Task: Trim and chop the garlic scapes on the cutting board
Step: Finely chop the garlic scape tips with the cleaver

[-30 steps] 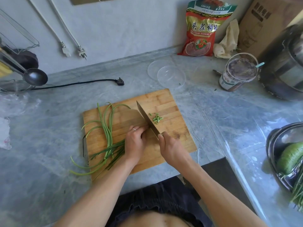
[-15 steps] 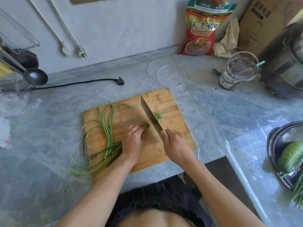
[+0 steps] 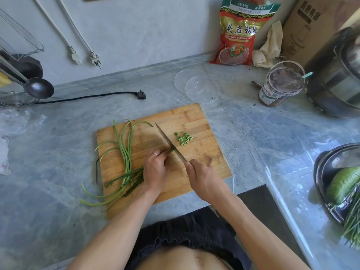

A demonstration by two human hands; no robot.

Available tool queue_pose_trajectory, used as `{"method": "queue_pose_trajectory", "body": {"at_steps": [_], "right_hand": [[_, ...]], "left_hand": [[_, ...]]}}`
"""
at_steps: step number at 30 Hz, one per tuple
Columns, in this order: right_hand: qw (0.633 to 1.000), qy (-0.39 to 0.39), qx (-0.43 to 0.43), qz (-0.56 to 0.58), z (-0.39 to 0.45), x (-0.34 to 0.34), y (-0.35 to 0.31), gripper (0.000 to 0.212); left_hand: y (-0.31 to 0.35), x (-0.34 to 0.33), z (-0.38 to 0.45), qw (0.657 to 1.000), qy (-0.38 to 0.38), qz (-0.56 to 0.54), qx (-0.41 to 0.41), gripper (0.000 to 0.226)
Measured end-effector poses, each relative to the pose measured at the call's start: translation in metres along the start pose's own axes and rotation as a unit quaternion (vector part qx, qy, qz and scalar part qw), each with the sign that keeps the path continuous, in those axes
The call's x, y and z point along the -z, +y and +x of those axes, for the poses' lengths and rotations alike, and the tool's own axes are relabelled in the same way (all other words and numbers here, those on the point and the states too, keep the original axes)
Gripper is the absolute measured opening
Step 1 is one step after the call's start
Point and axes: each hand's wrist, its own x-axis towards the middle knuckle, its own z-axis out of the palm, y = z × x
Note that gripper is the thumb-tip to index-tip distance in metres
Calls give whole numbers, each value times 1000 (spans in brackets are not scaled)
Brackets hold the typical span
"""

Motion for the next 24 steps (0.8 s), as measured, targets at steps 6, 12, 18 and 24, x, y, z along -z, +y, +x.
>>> {"method": "queue_pose_trajectory", "body": {"at_steps": [6,12,18,24], "right_hand": [[1000,12,5,-29,-2,-7,0,38],[997,18,12,-71,-7,-19,-7,61],[998,35,-11,-54,5,-20,-14,33],[998,22,-2,-66,0,-18,-13,36]], "left_hand": [[3,-1,0,1000,7,-10,5,37],[1,-2,-1,1000,-8,-20,18,38],[-1,-2,1,999,-20,-36,20,30],[-5,-2,-1,999,-18,-37,18,32]]}}
